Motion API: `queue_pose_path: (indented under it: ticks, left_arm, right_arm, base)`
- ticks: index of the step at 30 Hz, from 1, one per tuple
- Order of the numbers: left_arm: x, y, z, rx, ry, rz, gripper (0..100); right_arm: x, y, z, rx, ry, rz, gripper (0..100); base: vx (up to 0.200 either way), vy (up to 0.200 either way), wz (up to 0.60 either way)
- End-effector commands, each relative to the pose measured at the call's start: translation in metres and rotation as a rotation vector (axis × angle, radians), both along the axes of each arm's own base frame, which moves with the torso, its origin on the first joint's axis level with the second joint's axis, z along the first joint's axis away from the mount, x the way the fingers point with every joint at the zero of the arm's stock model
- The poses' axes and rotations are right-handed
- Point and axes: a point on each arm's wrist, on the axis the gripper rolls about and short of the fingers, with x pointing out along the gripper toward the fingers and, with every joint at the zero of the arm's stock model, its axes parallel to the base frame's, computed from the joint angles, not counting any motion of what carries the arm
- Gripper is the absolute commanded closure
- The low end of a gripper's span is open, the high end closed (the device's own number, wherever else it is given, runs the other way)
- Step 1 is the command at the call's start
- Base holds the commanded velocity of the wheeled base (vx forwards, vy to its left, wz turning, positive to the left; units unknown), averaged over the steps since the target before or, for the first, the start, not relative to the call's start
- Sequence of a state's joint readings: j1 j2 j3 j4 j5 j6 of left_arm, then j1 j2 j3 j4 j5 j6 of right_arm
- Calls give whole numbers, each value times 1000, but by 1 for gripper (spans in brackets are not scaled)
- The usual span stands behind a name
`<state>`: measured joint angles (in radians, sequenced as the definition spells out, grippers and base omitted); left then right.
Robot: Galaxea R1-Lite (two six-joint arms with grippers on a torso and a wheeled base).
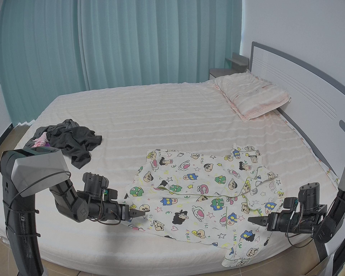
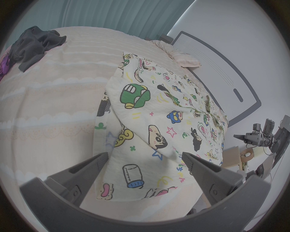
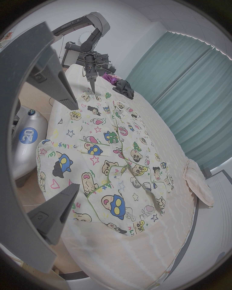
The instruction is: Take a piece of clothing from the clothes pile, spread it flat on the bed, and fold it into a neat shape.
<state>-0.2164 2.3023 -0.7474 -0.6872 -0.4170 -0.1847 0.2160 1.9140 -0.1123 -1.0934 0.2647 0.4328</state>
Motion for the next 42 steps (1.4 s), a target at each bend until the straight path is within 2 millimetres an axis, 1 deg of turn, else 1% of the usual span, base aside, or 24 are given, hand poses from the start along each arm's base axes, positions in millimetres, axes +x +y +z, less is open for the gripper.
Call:
queue_pose_path:
  ticks: [1, 4, 5, 6, 12, 13, 15, 17, 22, 23, 30, 33, 34, 38, 42]
  left_arm:
    - [-1, 0, -2, 2, 7, 0, 0]
    - [0, 0, -2, 3, 6, -1, 0]
    - [-1, 0, -5, 5, 17, -1, 0]
    - [-1, 0, -7, 6, 23, 2, 100]
    - [-2, 11, -11, 12, 46, 31, 100]
    - [-4, 15, -10, 14, 55, 41, 100]
    - [-6, 17, -10, 17, 61, 46, 100]
    - [-14, 22, -3, 21, 58, 49, 100]
    - [-33, 26, 1, 60, 59, 1, 100]
    - [-33, 26, 1, 60, 59, 1, 100]
    - [-57, 29, 11, 68, 78, -7, 100]
    - [-61, 29, 12, 68, 84, -7, 100]
    - [-68, 30, 11, 72, 104, -7, 100]
    - [-77, 31, 9, 86, 125, -11, 100]
    - [-77, 32, 6, 126, 130, 6, 100]
  right_arm:
    - [0, 0, 0, 0, 0, 1, 0]
    - [0, 0, 0, 0, 0, 1, 0]
    - [0, 0, 0, 1, -1, 1, 0]
    - [0, 0, 0, 0, 0, 1, 0]
    - [2, -1, -1, 1, 1, -6, 0]
    - [2, -2, -1, 0, 0, -8, 0]
    - [2, -1, 0, 1, -1, -7, 0]
    - [2, -2, -1, 1, 1, -7, 0]
    - [1, -1, 0, 1, 1, -6, 0]
    - [1, -1, 0, 1, 1, -6, 0]
    - [2, -3, -1, 1, 1, -14, 0]
    - [2, -3, -1, 0, 2, -15, 0]
    - [2, -3, -1, -1, 2, -18, 0]
    - [2, -7, -2, -7, 9, -33, 0]
    - [2, -10, -11, -42, 43, -26, 0]
  base:
    - [0, 0, 0]
    - [0, 0, 0]
    - [0, 0, 0]
    - [0, 0, 0]
    - [0, 0, 0]
    - [0, 0, 0]
    - [0, 0, 0]
    - [0, 0, 0]
    - [0, 0, 0]
    - [0, 0, 0]
    - [0, 0, 0]
    - [0, 0, 0]
    - [0, 0, 0]
    - [0, 0, 0]
    - [0, 0, 0]
